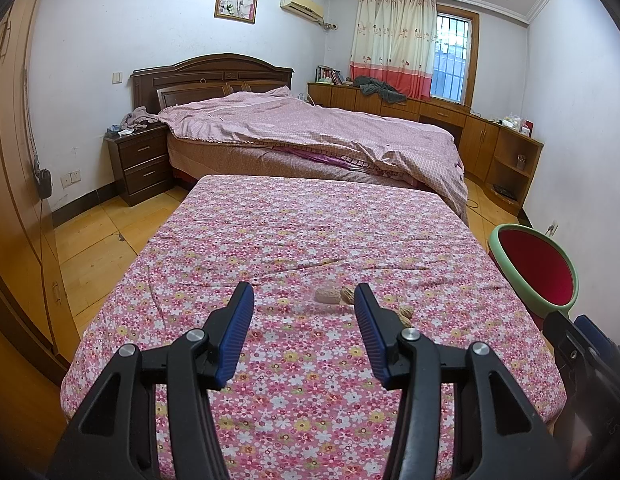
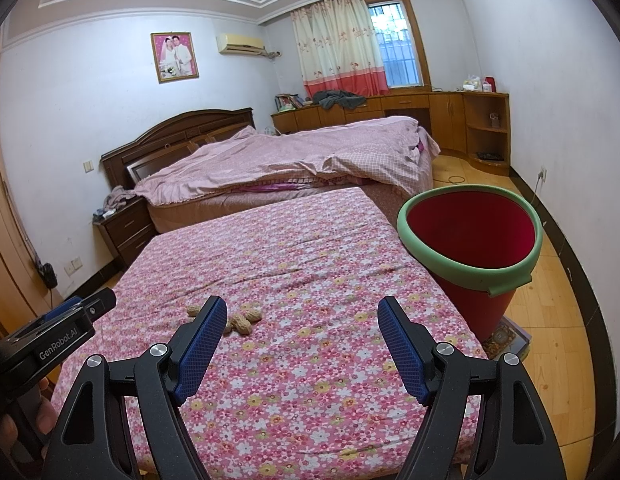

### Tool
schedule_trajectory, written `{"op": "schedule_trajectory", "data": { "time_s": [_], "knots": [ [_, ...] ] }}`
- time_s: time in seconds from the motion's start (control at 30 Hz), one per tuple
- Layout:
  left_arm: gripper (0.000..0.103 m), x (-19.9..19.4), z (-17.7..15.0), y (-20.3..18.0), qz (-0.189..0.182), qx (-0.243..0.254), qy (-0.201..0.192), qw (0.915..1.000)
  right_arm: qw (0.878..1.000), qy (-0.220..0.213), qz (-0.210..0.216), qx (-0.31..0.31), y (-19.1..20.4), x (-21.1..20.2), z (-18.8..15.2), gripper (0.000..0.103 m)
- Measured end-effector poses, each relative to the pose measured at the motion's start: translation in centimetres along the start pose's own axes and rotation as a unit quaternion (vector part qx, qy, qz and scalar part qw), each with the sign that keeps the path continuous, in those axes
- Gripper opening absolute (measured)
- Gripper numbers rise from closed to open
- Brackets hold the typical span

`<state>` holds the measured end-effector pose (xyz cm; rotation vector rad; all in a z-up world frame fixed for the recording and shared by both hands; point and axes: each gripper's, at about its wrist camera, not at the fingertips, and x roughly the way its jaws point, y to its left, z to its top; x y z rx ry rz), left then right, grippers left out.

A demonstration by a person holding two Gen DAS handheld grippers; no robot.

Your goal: Collect trash

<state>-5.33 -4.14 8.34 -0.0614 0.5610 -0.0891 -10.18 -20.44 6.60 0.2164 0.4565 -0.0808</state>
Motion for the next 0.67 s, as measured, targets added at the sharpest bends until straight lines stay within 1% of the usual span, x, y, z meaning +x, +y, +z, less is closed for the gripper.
{"op": "schedule_trajectory", "data": {
  "time_s": [0.67],
  "knots": [
    [0.052, 0.07, 0.00, 0.05, 0.003, -0.001, 0.004, 1.0000, 1.000, 0.003, 0.000, 0.003, 0.06, 0.13, -0.13, 0.079]
  ]
}}
